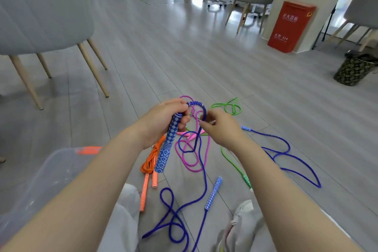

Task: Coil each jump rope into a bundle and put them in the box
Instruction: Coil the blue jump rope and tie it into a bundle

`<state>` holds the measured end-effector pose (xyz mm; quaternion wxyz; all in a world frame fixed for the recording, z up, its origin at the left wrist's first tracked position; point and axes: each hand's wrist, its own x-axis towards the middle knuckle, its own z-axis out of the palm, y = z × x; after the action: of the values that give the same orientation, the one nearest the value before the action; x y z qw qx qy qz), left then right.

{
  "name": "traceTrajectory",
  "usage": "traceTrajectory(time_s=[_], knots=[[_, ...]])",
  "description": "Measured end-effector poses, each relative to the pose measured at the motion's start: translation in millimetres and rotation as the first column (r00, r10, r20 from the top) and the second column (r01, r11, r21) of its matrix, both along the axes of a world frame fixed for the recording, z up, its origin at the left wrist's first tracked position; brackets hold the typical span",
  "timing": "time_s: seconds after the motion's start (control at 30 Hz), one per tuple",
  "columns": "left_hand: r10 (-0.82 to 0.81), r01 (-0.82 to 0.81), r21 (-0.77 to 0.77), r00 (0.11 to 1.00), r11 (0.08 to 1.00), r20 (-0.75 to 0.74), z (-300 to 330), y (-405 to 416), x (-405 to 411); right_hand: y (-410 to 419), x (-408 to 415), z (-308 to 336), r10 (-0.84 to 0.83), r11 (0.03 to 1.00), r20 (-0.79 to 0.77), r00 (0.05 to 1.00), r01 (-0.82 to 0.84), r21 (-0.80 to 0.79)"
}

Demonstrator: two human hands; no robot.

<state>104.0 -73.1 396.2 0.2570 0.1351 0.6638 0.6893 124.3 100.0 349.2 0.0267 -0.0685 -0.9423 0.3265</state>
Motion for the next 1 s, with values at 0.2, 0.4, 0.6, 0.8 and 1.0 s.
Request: traceTrajectory(time_s=[0.2, 0.4, 0.6, 0.8, 1.0], knots=[[0.006, -0.020, 0.185, 0.997, 0.983, 0.075, 0.1, 1.4, -17.9, 31.7, -7.2, 9.2, 0.098, 0.986, 0.120, 0.988, -0.080, -0.146], [0.008, -0.078, -0.280, 0.970, 0.957, -0.241, -10.1, 5.1, -20.4, 48.7, 0.5, 39.2, -0.091, 0.756, -0.007, 0.996, 0.064, -0.651], [-0.045, -0.029, -0.336, 0.977, 0.942, -0.210, -16.7, 23.5, -6.9, 45.2, 8.8, 58.0, -0.077, 0.387, 0.004, 0.997, 0.033, -0.922], [-0.127, 0.115, -0.202, 0.991, 0.973, -0.048, -18.7, 30.0, 1.4, 33.9, 4.7, 53.0, -0.107, 0.428, -0.064, 0.992, -0.012, -0.903], [-0.219, 0.163, -0.278, 0.959, 0.947, -0.182, -22.2, 26.1, -0.1, 23.3, -1.1, 45.6, -0.157, 0.465, -0.107, 0.982, -0.022, -0.885]])
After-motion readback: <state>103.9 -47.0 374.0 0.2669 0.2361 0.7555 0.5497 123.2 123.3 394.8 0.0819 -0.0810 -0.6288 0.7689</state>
